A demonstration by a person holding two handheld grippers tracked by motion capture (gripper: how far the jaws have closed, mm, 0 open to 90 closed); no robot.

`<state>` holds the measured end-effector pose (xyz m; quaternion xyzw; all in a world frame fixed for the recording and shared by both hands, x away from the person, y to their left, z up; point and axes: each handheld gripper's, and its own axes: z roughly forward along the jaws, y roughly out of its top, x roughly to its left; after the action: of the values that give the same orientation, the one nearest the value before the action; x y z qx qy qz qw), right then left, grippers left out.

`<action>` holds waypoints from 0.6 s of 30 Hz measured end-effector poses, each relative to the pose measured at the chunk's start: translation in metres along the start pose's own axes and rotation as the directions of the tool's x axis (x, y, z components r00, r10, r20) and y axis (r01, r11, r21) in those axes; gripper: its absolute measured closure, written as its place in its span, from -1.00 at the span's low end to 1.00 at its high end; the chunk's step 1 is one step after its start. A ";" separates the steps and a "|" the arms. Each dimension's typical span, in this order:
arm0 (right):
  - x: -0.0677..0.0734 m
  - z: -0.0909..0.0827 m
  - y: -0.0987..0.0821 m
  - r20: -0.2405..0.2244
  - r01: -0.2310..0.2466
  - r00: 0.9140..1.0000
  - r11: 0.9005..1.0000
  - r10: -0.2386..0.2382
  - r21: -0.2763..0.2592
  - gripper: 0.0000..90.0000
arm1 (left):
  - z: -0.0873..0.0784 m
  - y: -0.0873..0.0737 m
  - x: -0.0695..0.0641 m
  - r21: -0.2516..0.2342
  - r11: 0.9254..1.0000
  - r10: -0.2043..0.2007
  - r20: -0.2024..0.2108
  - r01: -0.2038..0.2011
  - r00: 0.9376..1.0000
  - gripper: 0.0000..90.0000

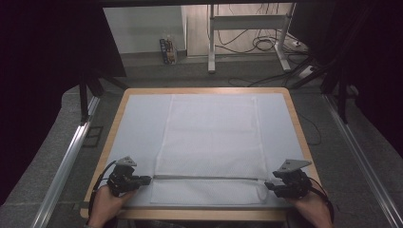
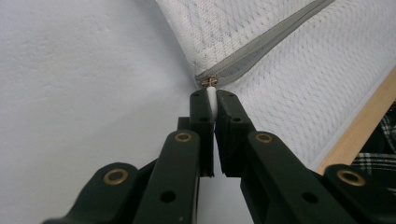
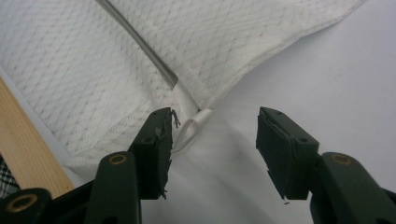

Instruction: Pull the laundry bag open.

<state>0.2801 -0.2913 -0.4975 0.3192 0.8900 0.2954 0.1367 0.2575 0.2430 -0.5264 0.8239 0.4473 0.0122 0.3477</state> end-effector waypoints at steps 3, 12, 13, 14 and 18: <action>0.000 0.001 0.002 0.000 -0.002 1.000 1.000 0.002 -0.020 -0.14 | 0.001 0.001 -0.002 -0.011 1.000 0.016 -0.019 -0.016 1.000 0.88; 0.000 0.002 0.006 0.023 0.002 1.000 0.997 0.000 -0.081 -0.49 | 0.002 0.003 -0.010 -0.065 0.994 0.079 -0.118 -0.087 0.990 0.07; 0.000 0.001 0.006 0.023 0.001 1.000 0.996 0.001 -0.091 -0.52 | 0.001 0.003 -0.011 -0.074 0.992 0.087 -0.132 -0.098 0.987 -0.02; 0.000 0.001 0.006 0.023 0.001 1.000 0.996 0.001 -0.091 -0.52 | 0.001 0.003 -0.011 -0.074 0.992 0.087 -0.132 -0.098 0.987 -0.11; -0.001 -0.001 0.008 0.036 -0.009 0.999 0.992 0.014 -0.123 -0.67 | -0.003 0.004 -0.015 -0.108 0.984 0.119 -0.187 -0.141 0.975 -0.38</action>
<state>0.2838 -0.2874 -0.4916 0.3207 0.8656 0.3445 0.1706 0.2504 0.2324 -0.5174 0.8245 0.4205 0.1361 0.3533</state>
